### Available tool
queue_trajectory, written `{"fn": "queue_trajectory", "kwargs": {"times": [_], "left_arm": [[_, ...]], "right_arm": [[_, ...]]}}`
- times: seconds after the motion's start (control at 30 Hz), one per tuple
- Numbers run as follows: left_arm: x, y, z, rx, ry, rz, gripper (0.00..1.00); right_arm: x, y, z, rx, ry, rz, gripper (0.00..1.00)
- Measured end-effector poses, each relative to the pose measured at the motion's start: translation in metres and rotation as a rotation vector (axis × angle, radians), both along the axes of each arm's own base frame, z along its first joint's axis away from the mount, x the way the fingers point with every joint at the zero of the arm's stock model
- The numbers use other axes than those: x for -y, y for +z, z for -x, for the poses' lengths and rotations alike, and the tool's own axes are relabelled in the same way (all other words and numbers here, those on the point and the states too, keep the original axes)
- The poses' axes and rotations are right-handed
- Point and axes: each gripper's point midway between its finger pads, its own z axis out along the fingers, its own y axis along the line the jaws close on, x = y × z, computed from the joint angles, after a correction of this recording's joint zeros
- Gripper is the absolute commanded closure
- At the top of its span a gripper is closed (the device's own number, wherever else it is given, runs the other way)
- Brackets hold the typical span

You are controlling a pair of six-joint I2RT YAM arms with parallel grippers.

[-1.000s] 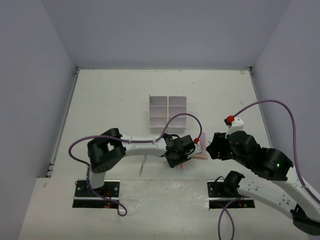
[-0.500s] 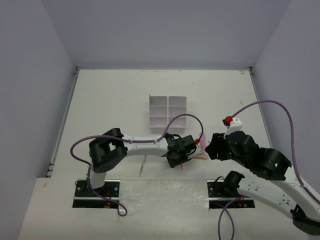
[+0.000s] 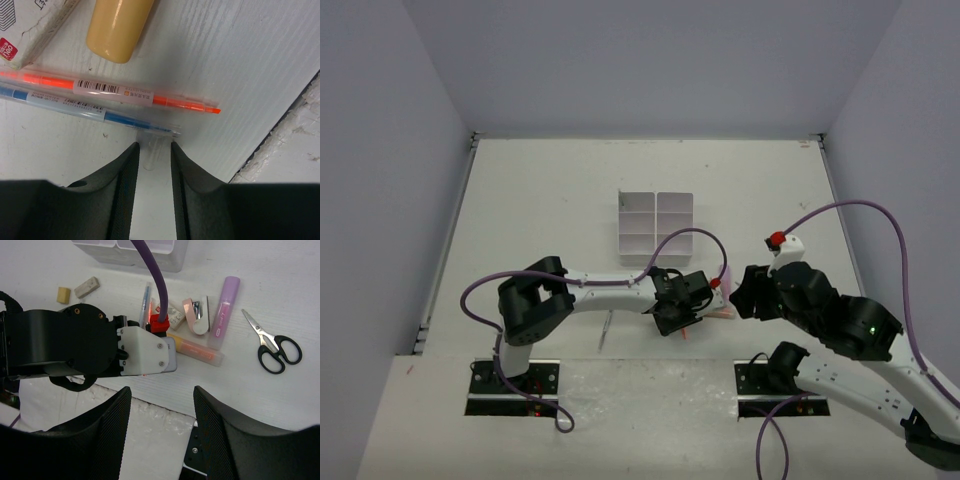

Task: Sort the stationery into containers
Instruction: Pick up the pen cap from the center of the board.

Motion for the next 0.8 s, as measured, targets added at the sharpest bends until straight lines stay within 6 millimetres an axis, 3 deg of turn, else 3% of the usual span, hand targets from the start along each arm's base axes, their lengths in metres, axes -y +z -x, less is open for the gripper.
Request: {"fn": "queue_trajectory", "kwargs": {"times": [0.8], "left_arm": [[-0.0058,-0.0005,-0.0011,0.020,0.001,-0.012,0.64]], "right_arm": [[-0.0017,-0.0037,0.0033,-0.012,0.021,0.000,0.44]]}}
